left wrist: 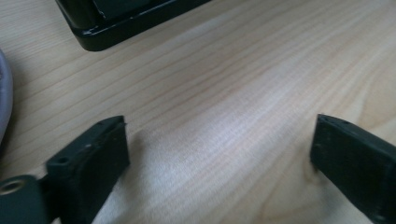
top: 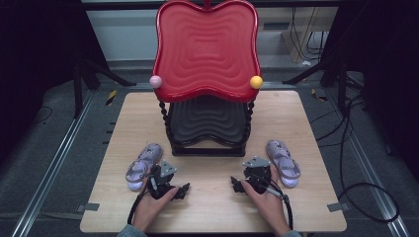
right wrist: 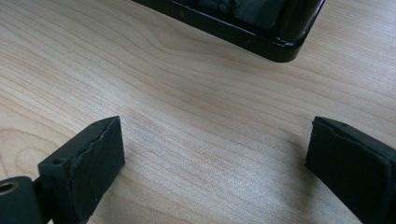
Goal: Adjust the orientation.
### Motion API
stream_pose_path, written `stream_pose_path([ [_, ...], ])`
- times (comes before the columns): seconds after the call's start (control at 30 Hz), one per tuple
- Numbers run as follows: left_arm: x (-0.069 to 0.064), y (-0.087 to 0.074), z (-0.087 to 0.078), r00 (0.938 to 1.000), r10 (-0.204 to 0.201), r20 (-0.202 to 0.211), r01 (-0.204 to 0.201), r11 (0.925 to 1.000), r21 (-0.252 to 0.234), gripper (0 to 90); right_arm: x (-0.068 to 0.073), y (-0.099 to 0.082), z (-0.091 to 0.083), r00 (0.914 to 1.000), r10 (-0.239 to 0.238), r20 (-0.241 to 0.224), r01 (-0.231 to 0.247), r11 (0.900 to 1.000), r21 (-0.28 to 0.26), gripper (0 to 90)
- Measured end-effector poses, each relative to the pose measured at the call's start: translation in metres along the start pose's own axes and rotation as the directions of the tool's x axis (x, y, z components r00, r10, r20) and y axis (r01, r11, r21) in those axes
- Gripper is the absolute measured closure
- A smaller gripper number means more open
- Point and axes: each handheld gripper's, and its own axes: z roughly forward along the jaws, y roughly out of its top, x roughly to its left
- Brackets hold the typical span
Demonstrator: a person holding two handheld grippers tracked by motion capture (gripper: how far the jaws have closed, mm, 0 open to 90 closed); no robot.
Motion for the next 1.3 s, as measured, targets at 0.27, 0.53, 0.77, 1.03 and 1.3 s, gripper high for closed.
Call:
stream_pose_path([
  [0.27,-0.008,0.036,-0.040,0.9983,0.056,-0.019,-0.054,0.9965,0.064,5.9,0.000,0.000,0.000,1.0000,-0.001,0.001,0.001,1.0000,0.001,4.5],
  [0.53,0.018,0.055,-0.074,0.9985,0.011,-0.053,-0.007,0.9971,0.076,6.9,0.000,0.000,0.000,1.0000,-0.003,0.002,0.003,1.0000,0.001,4.5],
  [0.77,0.046,0.052,-0.094,0.9938,-0.036,-0.105,0.046,0.9951,0.087,19.3,0.000,0.000,0.000,1.0000,-0.003,0.002,0.003,1.0000,0.001,4.5],
  [1.03,0.092,0.040,-0.121,0.9837,-0.100,-0.150,0.119,0.9849,0.126,41.4,0.000,0.000,0.000,1.0000,-0.002,0.001,0.002,1.0000,0.001,4.5],
  [1.3,0.120,0.019,-0.105,0.9793,-0.153,-0.133,0.180,0.9581,0.223,55.9,0.000,0.000,0.000,1.0000,-0.003,0.002,0.003,1.0000,0.001,4.5],
])
